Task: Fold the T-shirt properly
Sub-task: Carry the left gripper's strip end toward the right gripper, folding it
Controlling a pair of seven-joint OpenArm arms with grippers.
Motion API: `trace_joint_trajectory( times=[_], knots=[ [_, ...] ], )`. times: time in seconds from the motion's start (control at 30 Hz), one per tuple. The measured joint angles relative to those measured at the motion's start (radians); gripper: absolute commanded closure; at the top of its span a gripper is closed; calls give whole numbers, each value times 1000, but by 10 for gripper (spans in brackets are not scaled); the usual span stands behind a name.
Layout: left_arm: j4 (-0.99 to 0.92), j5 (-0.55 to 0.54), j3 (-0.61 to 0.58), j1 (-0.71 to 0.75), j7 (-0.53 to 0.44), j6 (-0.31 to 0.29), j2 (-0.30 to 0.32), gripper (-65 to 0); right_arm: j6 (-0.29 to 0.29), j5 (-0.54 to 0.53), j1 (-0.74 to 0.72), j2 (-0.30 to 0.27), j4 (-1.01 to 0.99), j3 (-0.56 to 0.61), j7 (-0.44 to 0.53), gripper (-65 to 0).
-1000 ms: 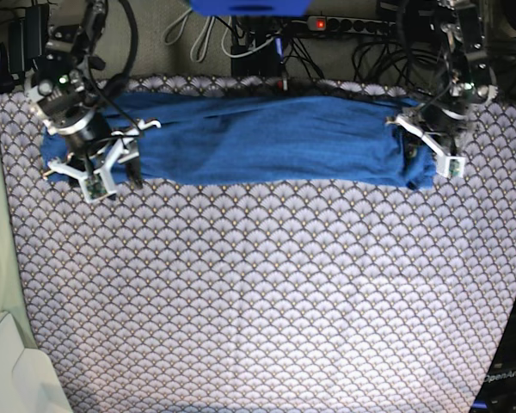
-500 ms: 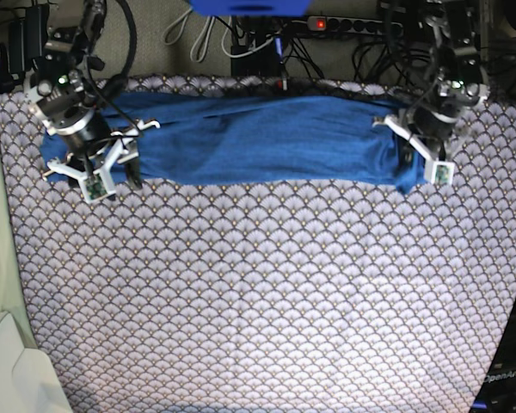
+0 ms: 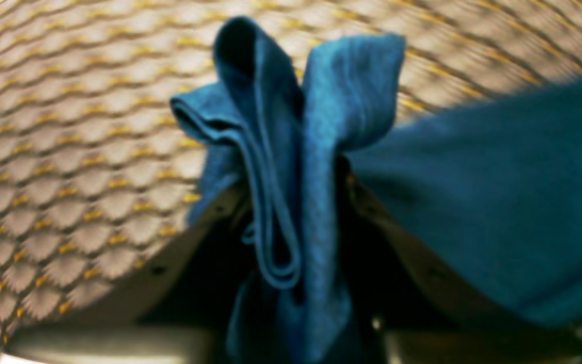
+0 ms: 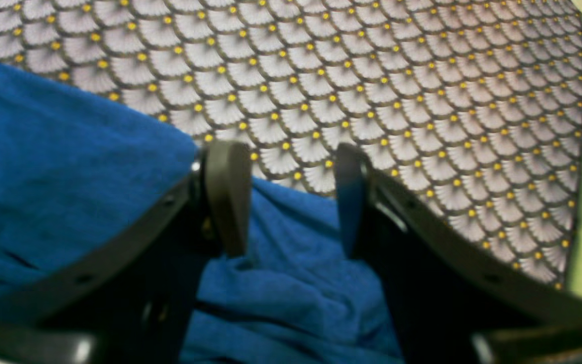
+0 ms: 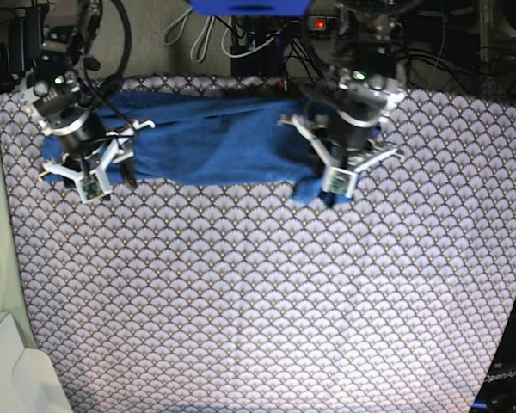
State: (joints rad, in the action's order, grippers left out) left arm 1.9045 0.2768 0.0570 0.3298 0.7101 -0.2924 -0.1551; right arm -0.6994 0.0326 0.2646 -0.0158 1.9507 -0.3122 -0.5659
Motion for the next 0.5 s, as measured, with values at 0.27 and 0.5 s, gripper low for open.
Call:
trace_joint_trajectory(
  times=[0.27, 0.5],
  knots=[
    [-85, 33, -250, 43, 1, 261, 8, -5, 0, 0, 0, -19, 0, 1, 1, -284],
    [-79, 3, -322, 45, -6, 337, 6, -4, 0, 3, 2, -21, 0, -1, 1, -284]
  ],
)
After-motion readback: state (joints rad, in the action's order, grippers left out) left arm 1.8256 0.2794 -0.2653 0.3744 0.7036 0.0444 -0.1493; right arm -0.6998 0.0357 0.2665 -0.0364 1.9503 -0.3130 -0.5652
